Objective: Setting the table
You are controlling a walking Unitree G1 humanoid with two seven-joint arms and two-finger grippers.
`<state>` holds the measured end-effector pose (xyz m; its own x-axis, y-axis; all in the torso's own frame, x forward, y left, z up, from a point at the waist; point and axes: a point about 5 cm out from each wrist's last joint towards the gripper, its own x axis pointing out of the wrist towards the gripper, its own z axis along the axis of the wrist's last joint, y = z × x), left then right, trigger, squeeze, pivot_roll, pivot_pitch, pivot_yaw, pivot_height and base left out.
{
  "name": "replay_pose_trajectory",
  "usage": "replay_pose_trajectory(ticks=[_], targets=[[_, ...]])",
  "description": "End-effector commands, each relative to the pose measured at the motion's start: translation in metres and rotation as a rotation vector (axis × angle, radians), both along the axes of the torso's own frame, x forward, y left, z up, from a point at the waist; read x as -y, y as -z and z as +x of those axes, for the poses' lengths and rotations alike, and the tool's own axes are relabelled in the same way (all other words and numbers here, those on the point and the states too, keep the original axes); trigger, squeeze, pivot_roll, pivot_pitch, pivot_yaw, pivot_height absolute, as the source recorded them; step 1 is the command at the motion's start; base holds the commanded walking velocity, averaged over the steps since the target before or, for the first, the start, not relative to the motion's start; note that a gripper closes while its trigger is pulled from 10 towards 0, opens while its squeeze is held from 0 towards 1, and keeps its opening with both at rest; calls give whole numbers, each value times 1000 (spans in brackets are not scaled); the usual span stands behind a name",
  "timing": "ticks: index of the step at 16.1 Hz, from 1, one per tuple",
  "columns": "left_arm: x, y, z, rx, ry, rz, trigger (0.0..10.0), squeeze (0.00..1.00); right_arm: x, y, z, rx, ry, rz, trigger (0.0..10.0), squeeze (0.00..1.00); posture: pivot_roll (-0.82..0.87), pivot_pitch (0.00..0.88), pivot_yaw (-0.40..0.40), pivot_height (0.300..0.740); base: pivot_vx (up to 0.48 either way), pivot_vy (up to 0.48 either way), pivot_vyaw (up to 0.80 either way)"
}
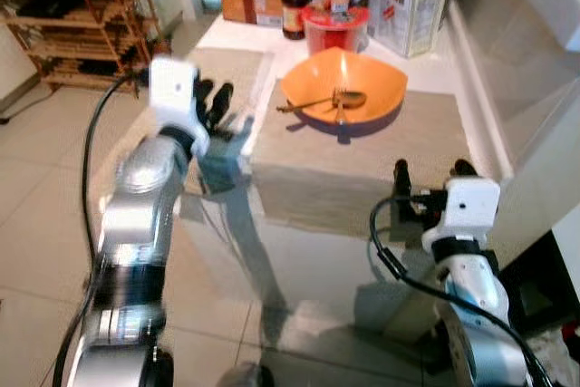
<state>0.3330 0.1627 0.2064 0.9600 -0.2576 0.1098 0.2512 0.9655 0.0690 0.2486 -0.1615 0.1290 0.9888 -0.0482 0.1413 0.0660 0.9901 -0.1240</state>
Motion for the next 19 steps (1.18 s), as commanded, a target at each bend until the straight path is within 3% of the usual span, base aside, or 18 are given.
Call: replay_pose_trajectory(ticks=[1, 3, 8, 16, 17, 18, 19], targets=[[4, 1, -10, 2, -5, 13, 10000, 1000, -1, -5, -1, 35, 1, -11, 10000, 0, 11, 0, 36, 740, 0, 0, 0], [8, 11, -23, -29, 4, 25, 10000, 1000, 2, -7, -2, 53, 7, -17, 10000, 0, 8, 0, 31, 740, 0, 0, 0], [11, 35, -32, -135, -7, -8, 10000, 1000, 5, -5, -5, 49, 13, -26, 10000, 0, -12, 0, 19, 740, 0, 0, 0], [13, 44, -32, -138, 2, -7, 10000, 1000, 11, 1, -4, 13, 17, 17, 10000, 0, -23, 0, 7, 740, 0, 0, 0], [13, 43, -29, -132, -2, -7, 10000, 192, 10, 1, -2, 17, 11, 13, 10000, 0, -24, 0, 7, 740, 0, 0, 0], [15, 39, -23, -123, -1, -20, 10000, 0, 8, 1, 2, 11, -1, 2, 10000, 0, -29, 0, 14, 740, 0, 0, -406], [15, 39, -23, -122, 4, -26, 10000, 0, 8, 1, 3, 7, -4, -4, 10000, 0, -29, 0, 14, 740, 0, 0, -406]])
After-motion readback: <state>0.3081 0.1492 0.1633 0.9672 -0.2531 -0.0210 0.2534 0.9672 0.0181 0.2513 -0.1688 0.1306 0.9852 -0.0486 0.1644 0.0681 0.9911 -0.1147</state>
